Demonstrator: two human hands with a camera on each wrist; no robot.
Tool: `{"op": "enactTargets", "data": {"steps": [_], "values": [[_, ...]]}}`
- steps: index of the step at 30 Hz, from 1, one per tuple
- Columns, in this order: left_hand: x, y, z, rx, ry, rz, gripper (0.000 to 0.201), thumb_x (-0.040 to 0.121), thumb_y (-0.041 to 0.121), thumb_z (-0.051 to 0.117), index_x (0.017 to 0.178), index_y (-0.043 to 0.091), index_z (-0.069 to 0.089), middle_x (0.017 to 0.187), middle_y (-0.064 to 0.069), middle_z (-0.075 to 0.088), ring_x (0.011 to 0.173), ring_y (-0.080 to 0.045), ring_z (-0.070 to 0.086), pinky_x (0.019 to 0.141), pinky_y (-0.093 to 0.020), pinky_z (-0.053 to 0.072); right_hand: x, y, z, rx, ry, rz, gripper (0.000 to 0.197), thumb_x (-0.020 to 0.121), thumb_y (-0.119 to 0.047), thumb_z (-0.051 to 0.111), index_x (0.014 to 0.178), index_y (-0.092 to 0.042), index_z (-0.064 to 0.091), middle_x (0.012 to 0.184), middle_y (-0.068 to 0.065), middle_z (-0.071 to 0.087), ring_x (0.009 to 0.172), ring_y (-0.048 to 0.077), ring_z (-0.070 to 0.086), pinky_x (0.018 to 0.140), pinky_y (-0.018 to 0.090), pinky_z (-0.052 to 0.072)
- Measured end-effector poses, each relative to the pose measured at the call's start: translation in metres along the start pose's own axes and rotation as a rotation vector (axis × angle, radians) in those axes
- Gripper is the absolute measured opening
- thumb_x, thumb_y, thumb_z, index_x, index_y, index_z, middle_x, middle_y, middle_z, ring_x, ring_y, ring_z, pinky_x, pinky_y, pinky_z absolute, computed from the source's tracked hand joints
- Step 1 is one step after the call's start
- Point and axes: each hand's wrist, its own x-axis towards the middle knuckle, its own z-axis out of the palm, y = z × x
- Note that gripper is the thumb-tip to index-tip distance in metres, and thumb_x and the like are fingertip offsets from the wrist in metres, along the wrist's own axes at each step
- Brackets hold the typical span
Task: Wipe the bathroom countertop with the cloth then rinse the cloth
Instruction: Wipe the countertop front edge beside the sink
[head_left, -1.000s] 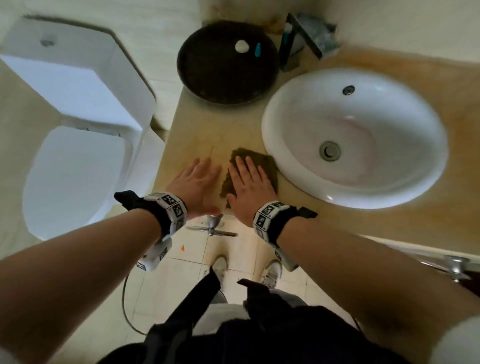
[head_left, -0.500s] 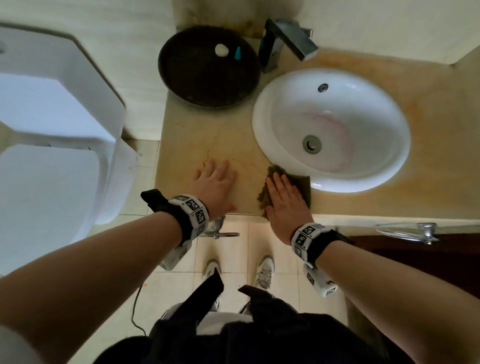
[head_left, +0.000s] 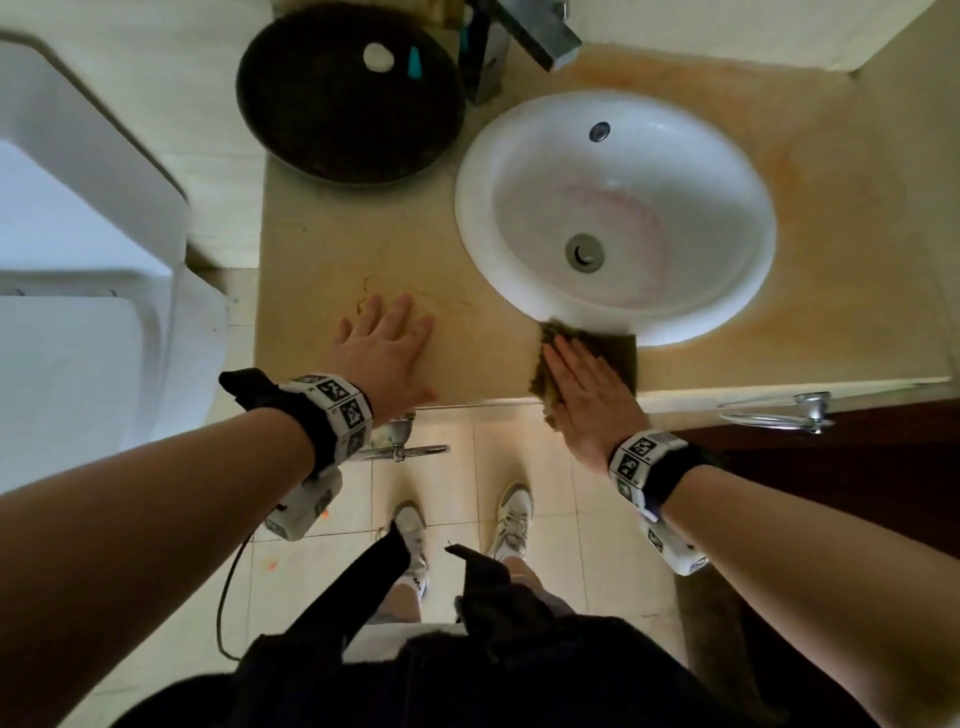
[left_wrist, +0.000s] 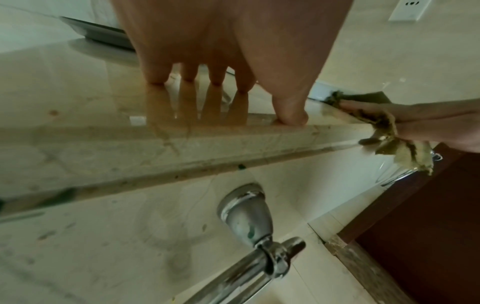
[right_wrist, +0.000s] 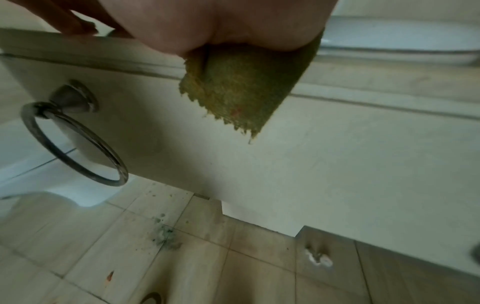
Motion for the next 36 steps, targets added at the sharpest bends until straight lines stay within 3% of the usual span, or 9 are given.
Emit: {"op": "enactTargets", "data": {"steps": [2,5,9,13,16,22,26,31,36], "values": [[0.0,0.001,0.002,-0.005,-0.007,-0.004,0.094,0.078,0.061,0.06,0.151,0.035,0.007,0.16,0.003,-0.009,0.146,-0.031,-0.006,0.117,-0.055,0.009,-0.012,0.006,0.006,0.02,0.019,0.067,0.064,0.096,-0.036,0.021,0.151,-0.021,-0.008,0.16,-0.003,-0.013,0.147,0.015,-0.01,0.121,0.041,0.008],[0.0,0.002,0.002,-0.007,-0.01,-0.006,0.094,0.078,0.061,0.06,0.151,0.035,0.007,0.16,0.004,-0.009,0.146,-0.031,-0.008,0.116,-0.055,0.008,-0.006,-0.023,0.006,0.056,0.064,0.132,0.069,0.091,-0.043,0.014,0.151,-0.018,-0.007,0.16,0.001,-0.013,0.147,0.02,-0.012,0.12,0.039,0.001],[0.0,-0.001,0.004,0.001,0.004,-0.001,0.093,0.079,0.066,0.054,0.151,0.035,0.004,0.16,0.003,-0.009,0.146,-0.031,-0.007,0.116,-0.055,0.008,0.031,-0.082,-0.005,0.056,0.086,-0.012,0.067,0.096,-0.044,0.023,0.152,-0.023,-0.009,0.159,-0.001,-0.015,0.146,0.018,-0.016,0.118,0.037,-0.006],[0.0,-0.004,0.005,0.008,0.039,0.005,0.091,0.08,0.07,0.046,0.151,0.034,0.002,0.16,0.003,-0.007,0.146,-0.03,-0.006,0.117,-0.054,0.009,0.052,-0.119,-0.012,0.02,0.093,-0.114,0.064,0.098,-0.044,0.018,0.152,-0.02,-0.006,0.16,0.001,-0.011,0.147,0.019,-0.013,0.119,0.037,-0.006],[0.0,-0.004,0.004,0.014,0.012,0.023,0.095,0.077,0.074,0.047,0.151,0.035,0.001,0.16,0.004,-0.01,0.146,-0.03,-0.007,0.117,-0.053,0.009,0.044,-0.097,-0.01,0.012,0.096,-0.129,0.062,0.098,-0.042,0.019,0.152,-0.023,-0.005,0.16,-0.002,-0.011,0.147,0.016,-0.012,0.119,0.035,-0.005],[0.001,-0.004,0.004,0.004,0.001,0.021,0.095,0.078,0.067,0.055,0.15,0.035,0.003,0.16,0.005,-0.01,0.146,-0.029,-0.008,0.117,-0.054,0.009,0.0,-0.012,-0.001,0.052,0.039,0.05,0.061,0.099,-0.036,0.02,0.151,-0.023,-0.008,0.16,-0.004,-0.013,0.147,0.013,-0.011,0.121,0.039,0.005],[0.0,-0.004,0.005,0.012,0.004,0.022,0.095,0.078,0.068,0.053,0.15,0.035,0.001,0.16,0.004,-0.011,0.146,-0.03,-0.008,0.117,-0.055,0.009,0.0,-0.038,0.005,0.089,0.079,0.147,0.065,0.097,-0.038,0.023,0.151,-0.02,-0.009,0.16,0.001,-0.014,0.147,0.019,-0.013,0.121,0.04,0.001],[-0.002,0.004,0.005,0.018,0.019,0.008,0.094,0.079,0.07,0.049,0.151,0.032,0.001,0.16,0.001,-0.009,0.145,-0.033,-0.011,0.116,-0.056,0.008,0.02,-0.093,0.006,0.057,0.114,-0.003,0.068,0.095,-0.043,0.025,0.152,-0.024,-0.007,0.16,-0.001,-0.013,0.146,0.018,-0.016,0.119,0.038,-0.006],[-0.001,0.001,0.008,0.02,0.011,0.016,0.092,0.08,0.069,0.049,0.151,0.034,-0.001,0.16,0.002,-0.012,0.145,-0.033,-0.013,0.117,-0.056,0.006,0.014,-0.061,0.014,-0.024,0.141,-0.034,0.066,0.096,-0.04,0.028,0.152,-0.025,-0.005,0.16,-0.001,-0.009,0.147,0.018,-0.013,0.117,0.036,-0.008]]}}
